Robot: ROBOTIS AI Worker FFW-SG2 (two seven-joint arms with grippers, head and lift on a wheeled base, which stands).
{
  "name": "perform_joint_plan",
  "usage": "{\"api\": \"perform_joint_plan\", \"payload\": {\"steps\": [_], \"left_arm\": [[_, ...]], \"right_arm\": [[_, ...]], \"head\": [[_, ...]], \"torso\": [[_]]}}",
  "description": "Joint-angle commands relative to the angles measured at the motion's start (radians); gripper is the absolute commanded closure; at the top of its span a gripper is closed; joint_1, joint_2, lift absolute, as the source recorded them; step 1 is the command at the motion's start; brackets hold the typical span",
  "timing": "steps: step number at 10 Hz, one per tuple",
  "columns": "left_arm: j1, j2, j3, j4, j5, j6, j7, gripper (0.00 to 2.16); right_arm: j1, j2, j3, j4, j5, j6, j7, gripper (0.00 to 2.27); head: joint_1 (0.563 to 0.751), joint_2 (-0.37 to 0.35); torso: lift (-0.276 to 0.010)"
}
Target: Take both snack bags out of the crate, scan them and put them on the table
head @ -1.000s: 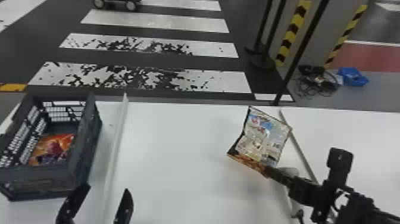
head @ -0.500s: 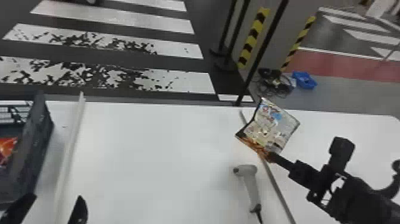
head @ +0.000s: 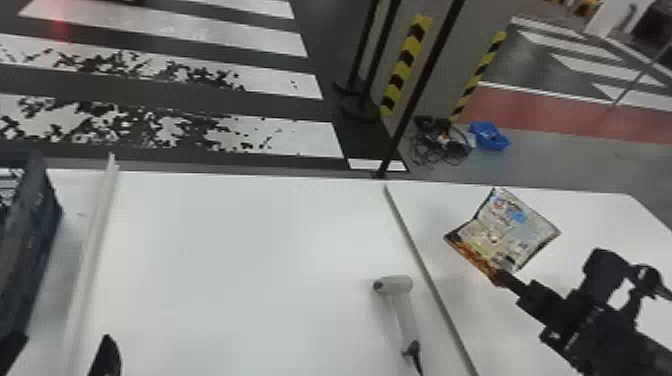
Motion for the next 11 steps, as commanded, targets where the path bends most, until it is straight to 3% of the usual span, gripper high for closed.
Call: {"api": "perform_joint_plan", "payload": {"steps": [1,3,7,8,9,11], "left_arm": [[0.0,0.0,0.0,0.0,0.0,0.0,-0.001,0.15],[0.0,0.0,0.0,0.002,0.002,0.0,0.001,0.15],[-0.003,-0.001,0.002,0.006,0.003,0.0,0.001,0.15],[-0.005,-0.001,0.002,0.008,0.003,0.0,0.001,0.15],[-0.005,-0.001,0.002,0.008,0.003,0.0,0.001,0.15],[-0.005,0.0,0.002,0.008,0.006,0.0,0.001,0.15]], "right_arm": [[-0.014,-0.031,-0.004,0.08,0.007,-0.038,-0.012,2.25],[-0.034,-0.063,0.002,0.179,0.027,-0.111,-0.035,2.25],[-0.051,-0.077,0.011,0.247,0.044,-0.136,-0.091,2.18],[-0.051,-0.075,0.013,0.248,0.044,-0.139,-0.093,1.47],[-0.048,-0.075,0.018,0.247,0.044,-0.139,-0.113,0.07],[-0.038,-0.072,0.013,0.241,0.047,-0.191,-0.125,0.03]], "head": [[0.695,-0.35],[0.695,-0.35],[0.695,-0.35],[0.695,-0.35],[0.695,-0.35],[0.695,-0.35]], "torso": [[-0.094],[-0.094],[-0.094],[-0.094],[-0.094],[-0.094]]}}
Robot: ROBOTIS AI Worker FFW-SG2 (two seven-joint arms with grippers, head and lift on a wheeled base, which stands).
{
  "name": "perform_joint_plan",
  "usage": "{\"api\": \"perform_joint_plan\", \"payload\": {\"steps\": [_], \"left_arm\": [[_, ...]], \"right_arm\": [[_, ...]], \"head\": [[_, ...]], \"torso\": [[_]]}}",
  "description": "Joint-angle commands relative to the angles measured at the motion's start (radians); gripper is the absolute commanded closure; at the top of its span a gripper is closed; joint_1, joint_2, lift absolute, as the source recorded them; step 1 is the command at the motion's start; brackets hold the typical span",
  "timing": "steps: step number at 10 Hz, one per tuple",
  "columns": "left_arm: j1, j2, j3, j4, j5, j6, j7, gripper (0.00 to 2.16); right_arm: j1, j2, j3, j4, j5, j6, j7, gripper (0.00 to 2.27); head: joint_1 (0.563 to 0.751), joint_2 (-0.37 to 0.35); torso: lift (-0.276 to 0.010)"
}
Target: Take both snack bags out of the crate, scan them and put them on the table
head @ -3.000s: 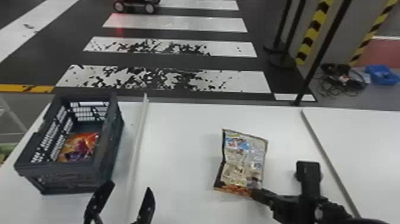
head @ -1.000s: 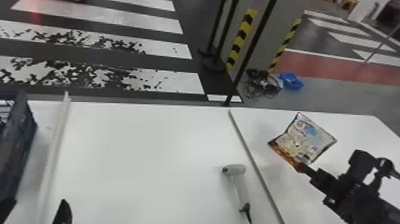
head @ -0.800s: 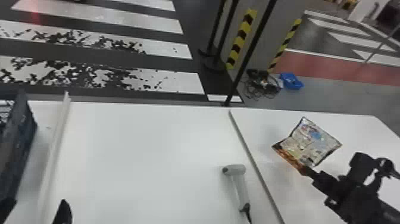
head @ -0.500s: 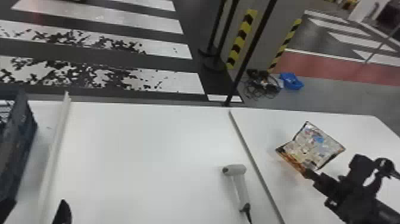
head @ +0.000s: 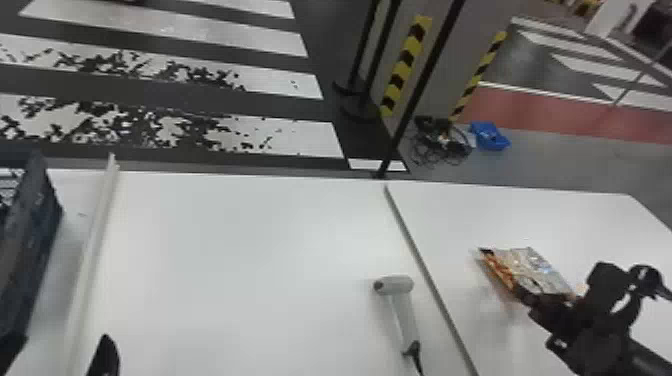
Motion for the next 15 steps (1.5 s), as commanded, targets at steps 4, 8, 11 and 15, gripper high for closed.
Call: {"api": "perform_joint_plan", "payload": {"steps": [4,8,11,15], "left_arm": [[0.0,-0.002,0.0,-0.002,0.001,0.0,0.001,0.15],[0.003,-0.005,0.0,-0.006,-0.001,0.0,0.001,0.15],[0.009,-0.005,0.011,-0.029,-0.002,0.0,0.001,0.15],[0.02,-0.002,0.021,-0.086,-0.005,0.031,0.001,0.15]], "right_arm": [[0.08,0.056,0.03,-0.172,-0.001,-0.255,-0.014,0.05],[0.167,0.143,0.275,-0.335,0.054,-0.423,-0.014,0.06],[0.227,0.203,0.525,-0.366,0.221,-0.632,-0.083,0.05],[0.362,0.205,0.763,-0.303,0.336,-1.052,-0.256,0.04]], "head": [[0.695,-0.35],[0.695,-0.35],[0.695,-0.35],[0.695,-0.184]], "torso": [[-0.094],[-0.094],[-0.094],[-0.094]]}}
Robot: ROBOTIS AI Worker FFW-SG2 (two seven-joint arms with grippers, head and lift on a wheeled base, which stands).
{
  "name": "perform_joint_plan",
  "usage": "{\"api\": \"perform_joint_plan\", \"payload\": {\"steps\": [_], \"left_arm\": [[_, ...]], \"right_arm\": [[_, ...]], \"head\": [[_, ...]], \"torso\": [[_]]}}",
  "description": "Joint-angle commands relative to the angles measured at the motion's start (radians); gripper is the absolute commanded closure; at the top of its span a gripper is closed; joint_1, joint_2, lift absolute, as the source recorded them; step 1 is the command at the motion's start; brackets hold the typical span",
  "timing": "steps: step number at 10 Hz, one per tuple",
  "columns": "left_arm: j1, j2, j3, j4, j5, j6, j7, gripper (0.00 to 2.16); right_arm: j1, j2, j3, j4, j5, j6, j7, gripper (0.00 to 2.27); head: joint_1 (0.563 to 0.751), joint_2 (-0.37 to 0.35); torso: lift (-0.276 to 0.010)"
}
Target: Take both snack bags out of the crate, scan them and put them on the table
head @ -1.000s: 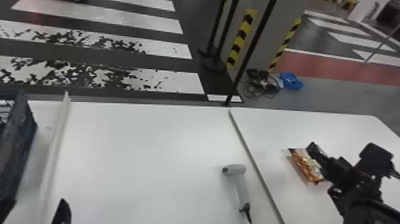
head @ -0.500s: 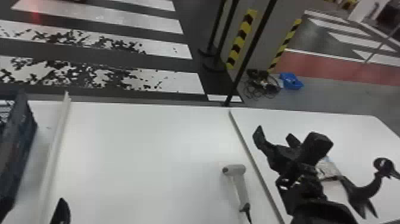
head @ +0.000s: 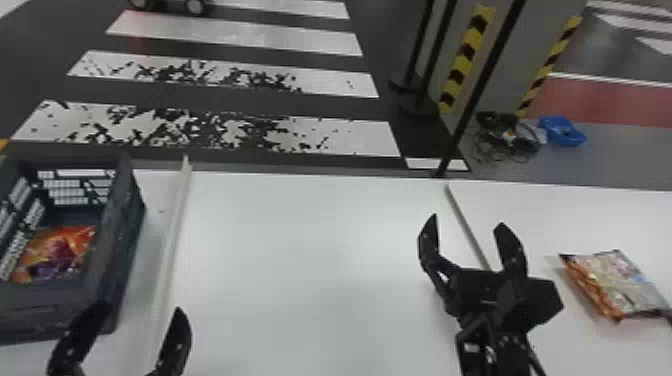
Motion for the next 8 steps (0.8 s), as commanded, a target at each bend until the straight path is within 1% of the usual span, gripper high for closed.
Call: {"api": "perform_joint_plan", "payload": {"steps": [1,3,4,5,6,7,8], "left_arm": [[0.001,0.0,0.002,-0.033,-0.006,0.037,0.0,0.15],[0.001,-0.003,0.002,-0.065,-0.017,0.065,0.017,0.14],[0.002,-0.004,0.002,-0.077,-0.018,0.065,0.035,0.14],[0.002,-0.004,0.003,-0.1,-0.018,0.092,0.044,0.14],[0.008,-0.004,0.005,-0.145,-0.018,0.111,0.057,0.14],[0.016,0.0,0.011,-0.218,-0.017,0.197,0.067,0.14],[0.03,0.002,0.034,-0.306,-0.014,0.28,0.069,0.14]], "right_arm": [[0.04,-0.005,0.074,0.039,0.027,-0.108,-0.022,0.04],[0.08,-0.01,0.137,0.066,0.038,-0.132,-0.05,0.05],[0.095,-0.013,0.16,0.078,0.043,-0.135,-0.054,0.05],[0.103,-0.013,0.174,0.09,0.046,-0.132,-0.056,0.05],[0.106,-0.014,0.182,0.099,0.047,-0.129,-0.056,0.05],[0.106,-0.014,0.185,0.109,0.049,-0.126,-0.056,0.06],[0.107,-0.014,0.188,0.116,0.049,-0.126,-0.056,0.06]], "head": [[0.695,-0.152],[0.695,-0.091],[0.695,-0.079],[0.695,-0.054],[0.695,-0.032],[0.695,-0.019],[0.695,-0.016]], "torso": [[-0.094],[-0.094],[-0.094],[-0.094],[-0.094],[-0.094],[-0.094]]}}
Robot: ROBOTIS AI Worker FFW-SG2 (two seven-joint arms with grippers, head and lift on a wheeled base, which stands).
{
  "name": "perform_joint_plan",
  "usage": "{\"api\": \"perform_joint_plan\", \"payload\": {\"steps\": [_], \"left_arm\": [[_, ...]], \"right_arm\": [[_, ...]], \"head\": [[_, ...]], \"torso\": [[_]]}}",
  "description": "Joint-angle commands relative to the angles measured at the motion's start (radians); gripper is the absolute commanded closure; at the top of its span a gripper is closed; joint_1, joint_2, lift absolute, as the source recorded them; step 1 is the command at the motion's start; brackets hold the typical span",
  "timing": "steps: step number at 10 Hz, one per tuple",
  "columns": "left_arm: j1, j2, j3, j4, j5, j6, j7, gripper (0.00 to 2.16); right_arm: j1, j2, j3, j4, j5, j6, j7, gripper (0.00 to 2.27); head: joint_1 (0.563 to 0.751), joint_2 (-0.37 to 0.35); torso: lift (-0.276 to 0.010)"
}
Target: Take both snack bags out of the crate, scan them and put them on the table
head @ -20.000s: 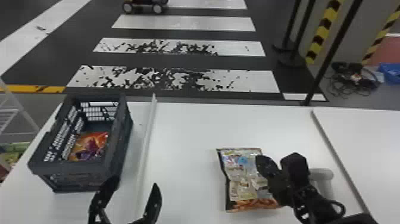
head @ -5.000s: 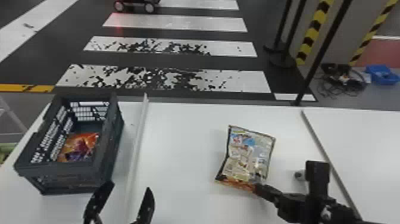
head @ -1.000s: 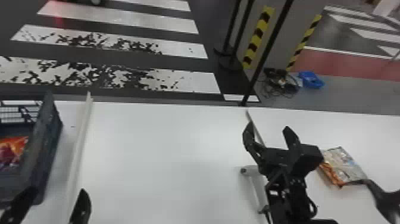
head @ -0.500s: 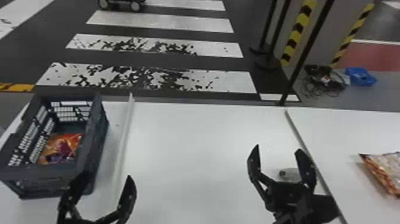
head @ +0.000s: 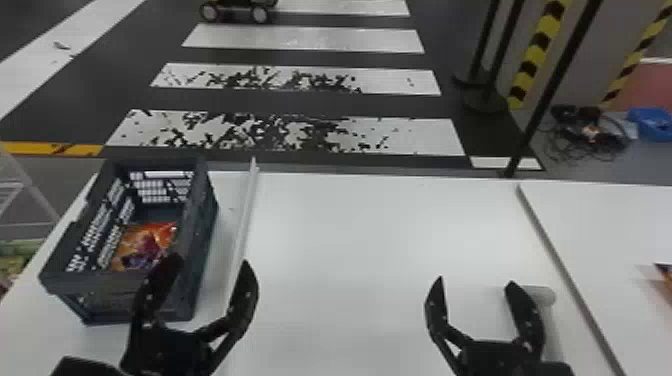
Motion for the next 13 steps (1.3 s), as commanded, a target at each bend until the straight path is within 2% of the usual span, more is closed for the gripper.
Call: {"api": "perform_joint_plan", "payload": {"steps": [1,2,4,6,7,8,9,10,11,12,13], "left_arm": [[0.024,0.01,0.033,-0.147,0.011,0.115,-0.002,0.14],[0.033,0.026,0.058,-0.219,0.018,0.185,0.0,0.14],[0.021,0.045,0.138,-0.316,0.067,0.329,0.0,0.14],[-0.001,0.059,0.254,-0.376,0.147,0.489,0.015,0.13],[-0.019,0.059,0.311,-0.389,0.201,0.559,0.023,0.13],[-0.04,0.06,0.383,-0.389,0.276,0.593,0.024,0.13],[-0.079,0.072,0.429,-0.388,0.316,0.704,0.027,0.13],[-0.12,0.099,0.457,-0.385,0.33,0.799,0.034,0.14],[-0.179,0.137,0.506,-0.382,0.391,0.989,0.04,0.14],[-0.263,0.157,0.524,-0.369,0.434,1.194,0.038,0.14],[-0.321,0.181,0.527,-0.336,0.454,1.256,0.038,0.14]], "right_arm": [[0.001,-0.002,0.002,0.013,0.0,0.0,0.0,0.06],[-0.001,-0.002,0.002,0.02,0.0,0.0,0.0,0.07],[-0.001,-0.009,0.005,0.025,0.0,0.0,0.0,0.07],[0.001,-0.016,0.013,0.025,-0.004,0.006,0.002,0.08],[0.001,-0.017,0.019,0.03,-0.003,0.006,0.002,0.08],[0.001,-0.019,0.027,0.03,-0.006,0.009,0.003,0.08],[0.001,-0.019,0.033,0.03,-0.003,0.009,0.005,0.08],[0.001,-0.019,0.034,0.03,-0.001,0.009,0.005,0.08],[0.001,-0.019,0.036,0.033,-0.001,0.009,0.006,0.08],[0.001,-0.019,0.039,0.036,-0.001,0.009,0.008,0.08],[0.004,-0.019,0.04,0.036,-0.001,0.009,0.009,0.08]], "head": [[0.695,-0.01],[0.695,-0.004],[0.695,0.015],[0.695,0.048],[0.695,0.082],[0.695,0.121],[0.695,0.143],[0.695,0.184],[0.695,0.218],[0.695,0.239],[0.695,0.252]], "torso": [[-0.094],[-0.094],[-0.094],[-0.094],[-0.094],[-0.094],[-0.094],[-0.094],[-0.094],[-0.094],[-0.094]]}}
